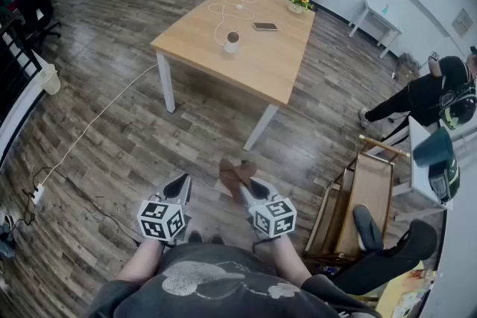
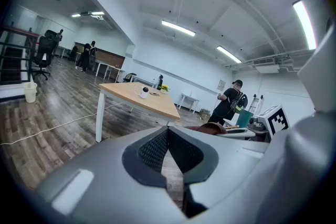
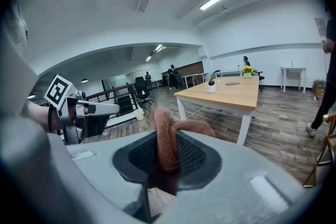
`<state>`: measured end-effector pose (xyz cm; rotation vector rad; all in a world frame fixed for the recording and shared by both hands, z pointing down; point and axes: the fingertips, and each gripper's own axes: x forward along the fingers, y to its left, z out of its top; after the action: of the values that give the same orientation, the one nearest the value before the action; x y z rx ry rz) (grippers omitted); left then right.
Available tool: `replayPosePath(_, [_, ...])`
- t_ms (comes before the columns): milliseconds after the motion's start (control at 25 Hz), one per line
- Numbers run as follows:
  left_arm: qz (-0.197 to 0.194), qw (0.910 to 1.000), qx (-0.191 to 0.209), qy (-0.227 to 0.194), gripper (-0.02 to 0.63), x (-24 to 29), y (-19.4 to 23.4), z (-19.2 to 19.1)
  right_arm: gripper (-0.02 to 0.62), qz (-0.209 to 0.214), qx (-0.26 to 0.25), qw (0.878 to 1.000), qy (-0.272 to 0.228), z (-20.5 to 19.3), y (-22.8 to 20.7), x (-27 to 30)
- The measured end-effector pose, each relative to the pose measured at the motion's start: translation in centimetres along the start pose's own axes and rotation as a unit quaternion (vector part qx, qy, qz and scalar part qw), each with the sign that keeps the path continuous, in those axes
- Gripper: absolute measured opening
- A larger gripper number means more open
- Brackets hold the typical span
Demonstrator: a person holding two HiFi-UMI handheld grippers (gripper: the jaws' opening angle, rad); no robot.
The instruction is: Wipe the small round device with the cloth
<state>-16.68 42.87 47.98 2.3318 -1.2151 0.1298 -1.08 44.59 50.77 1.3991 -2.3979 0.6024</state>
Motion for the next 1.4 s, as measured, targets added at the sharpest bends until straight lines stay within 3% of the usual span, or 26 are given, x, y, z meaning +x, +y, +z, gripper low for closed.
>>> replayPosePath(320, [0.007, 1.0, -0.003, 0.0, 0.018, 0.5, 0.8, 0.2, 0.074, 0.003, 0.005, 1.0, 0.003, 0.0, -0.4, 0.7])
replayPosePath(1400, [-0.027, 0.9996, -0.003, 0.005, 0.018, 1.5, 2.6, 0.6, 0.074, -0.042, 0.015, 0.999, -0.01, 1.2, -1.2, 1.9])
